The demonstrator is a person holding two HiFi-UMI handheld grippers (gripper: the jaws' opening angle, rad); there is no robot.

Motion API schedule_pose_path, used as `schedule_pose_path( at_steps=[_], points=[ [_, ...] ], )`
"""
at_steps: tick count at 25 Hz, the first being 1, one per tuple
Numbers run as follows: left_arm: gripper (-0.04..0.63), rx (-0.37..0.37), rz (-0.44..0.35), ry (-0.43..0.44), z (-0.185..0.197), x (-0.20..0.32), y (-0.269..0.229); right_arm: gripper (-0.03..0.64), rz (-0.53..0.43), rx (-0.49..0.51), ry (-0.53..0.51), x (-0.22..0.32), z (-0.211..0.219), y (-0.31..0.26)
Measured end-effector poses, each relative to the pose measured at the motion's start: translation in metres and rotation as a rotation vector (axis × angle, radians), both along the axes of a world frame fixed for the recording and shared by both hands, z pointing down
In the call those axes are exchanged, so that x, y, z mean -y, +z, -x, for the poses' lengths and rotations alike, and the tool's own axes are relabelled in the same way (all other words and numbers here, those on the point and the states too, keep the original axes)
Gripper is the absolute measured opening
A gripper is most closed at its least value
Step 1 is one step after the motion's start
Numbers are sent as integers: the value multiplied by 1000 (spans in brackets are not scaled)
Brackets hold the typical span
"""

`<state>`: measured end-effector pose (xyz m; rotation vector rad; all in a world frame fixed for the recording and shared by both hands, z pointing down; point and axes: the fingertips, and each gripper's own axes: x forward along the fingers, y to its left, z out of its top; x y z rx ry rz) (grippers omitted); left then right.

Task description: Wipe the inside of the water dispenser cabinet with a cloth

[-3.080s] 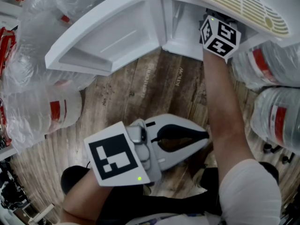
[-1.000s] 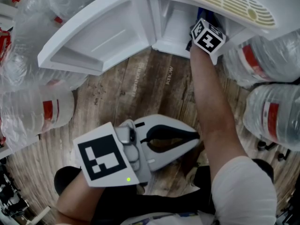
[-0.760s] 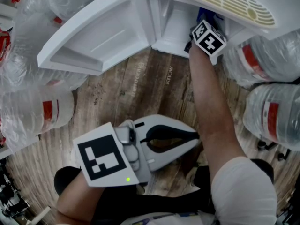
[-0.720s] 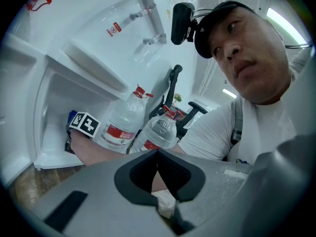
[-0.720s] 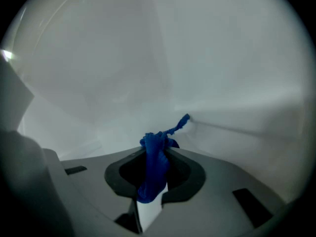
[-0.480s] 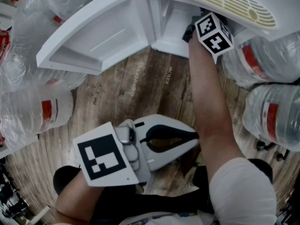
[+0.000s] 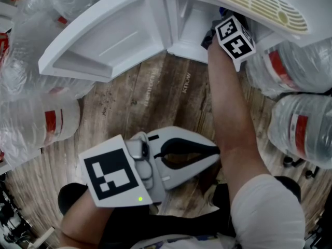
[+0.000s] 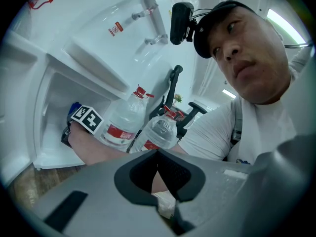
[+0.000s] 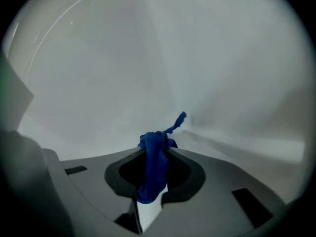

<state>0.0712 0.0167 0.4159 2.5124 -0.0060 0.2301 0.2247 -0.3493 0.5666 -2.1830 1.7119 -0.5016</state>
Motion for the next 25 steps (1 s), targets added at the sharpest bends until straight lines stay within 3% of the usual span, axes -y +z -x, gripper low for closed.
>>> schedule_pose_path(
  at_steps=[7, 14, 25],
  points=[
    [3, 4, -3, -3, 2, 2, 0, 66, 78, 185, 58, -6, -14, 53],
    [3, 2, -8, -2, 4, 0, -2, 66, 92, 374, 64, -11, -14, 84],
    [3, -11, -8, 12, 5, 0, -5, 67, -120, 512, -17, -23, 12, 7]
  ],
)
